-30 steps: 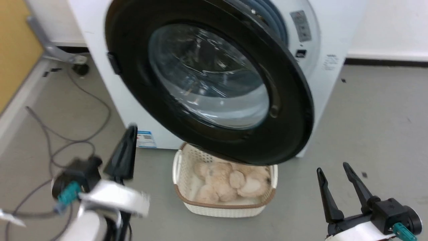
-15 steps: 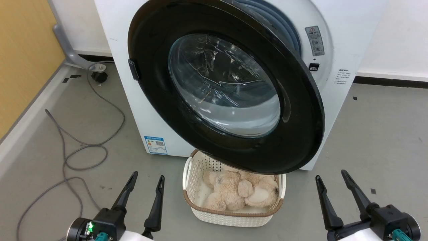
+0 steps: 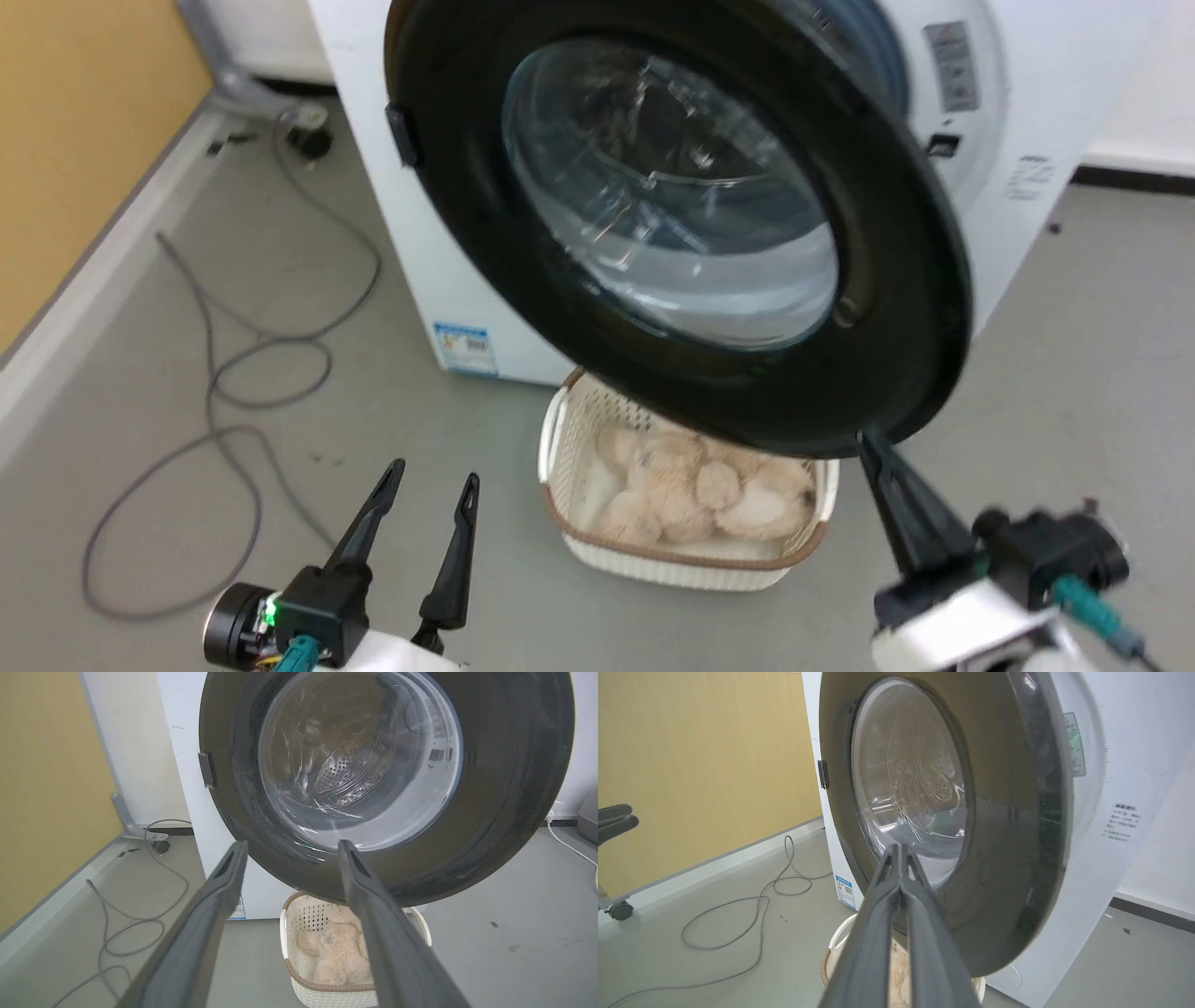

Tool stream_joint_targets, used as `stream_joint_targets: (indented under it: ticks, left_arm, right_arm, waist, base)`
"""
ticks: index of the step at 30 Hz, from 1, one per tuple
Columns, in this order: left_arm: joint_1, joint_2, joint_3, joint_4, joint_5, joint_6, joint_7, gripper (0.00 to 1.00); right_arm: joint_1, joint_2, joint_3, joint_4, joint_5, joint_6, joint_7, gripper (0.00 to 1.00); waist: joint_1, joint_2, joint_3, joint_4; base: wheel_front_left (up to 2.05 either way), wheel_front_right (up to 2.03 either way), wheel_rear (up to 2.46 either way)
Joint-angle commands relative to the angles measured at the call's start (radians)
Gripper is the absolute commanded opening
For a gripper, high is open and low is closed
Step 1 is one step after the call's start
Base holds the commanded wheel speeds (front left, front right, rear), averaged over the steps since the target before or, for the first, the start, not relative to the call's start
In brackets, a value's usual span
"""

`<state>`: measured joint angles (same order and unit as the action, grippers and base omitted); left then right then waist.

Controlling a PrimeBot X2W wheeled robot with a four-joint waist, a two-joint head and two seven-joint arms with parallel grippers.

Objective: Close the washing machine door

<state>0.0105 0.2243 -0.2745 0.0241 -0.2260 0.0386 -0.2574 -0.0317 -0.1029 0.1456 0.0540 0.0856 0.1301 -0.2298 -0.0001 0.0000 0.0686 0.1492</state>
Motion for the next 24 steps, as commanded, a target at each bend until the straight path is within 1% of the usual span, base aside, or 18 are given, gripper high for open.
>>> stream_joint_targets:
  ticks: [1,4,7,15,24]
  left_arm:
    - [-0.021,-0.01,0.007,0.001,0.01,-0.01,-0.004,1.0]
    - [-0.037,-0.024,0.016,0.003,0.019,-0.026,-0.004,1.0]
    - [-0.054,-0.036,0.027,0.002,0.029,-0.042,-0.004,1.0]
    - [-0.097,-0.078,0.054,0.004,0.051,-0.079,-0.004,1.0]
    - [-0.135,-0.106,0.086,-0.001,0.071,-0.113,-0.004,1.0]
  right_arm:
    - [-0.047,-0.025,0.008,-0.001,0.012,0.001,0.009,0.0]
    - [-0.116,-0.064,0.02,0.015,0.02,0.001,0.028,0.0]
    - [-0.182,-0.1,0.006,0.046,0.044,0.001,0.054,0.0]
    - [-0.319,-0.183,-0.075,0.107,0.084,0.001,0.091,0.0]
    - [-0.461,-0.252,-0.173,0.121,0.104,0.001,0.149,0.0]
  waist:
    - [0.0001,0.0,0.041,0.033]
    - [0.0001,0.0,0.079,0.054]
    - [0.0001,0.0,0.114,0.072]
    - [0.0001,0.0,0.195,0.109]
    - [0.0001,0.0,0.278,0.132]
  base:
    - [0.0,0.0,0.0]
    - [0.0,0.0,0.0]
    - [0.0,0.0,0.0]
    - [0.0,0.0,0.0]
    - [0.0,0.0,0.0]
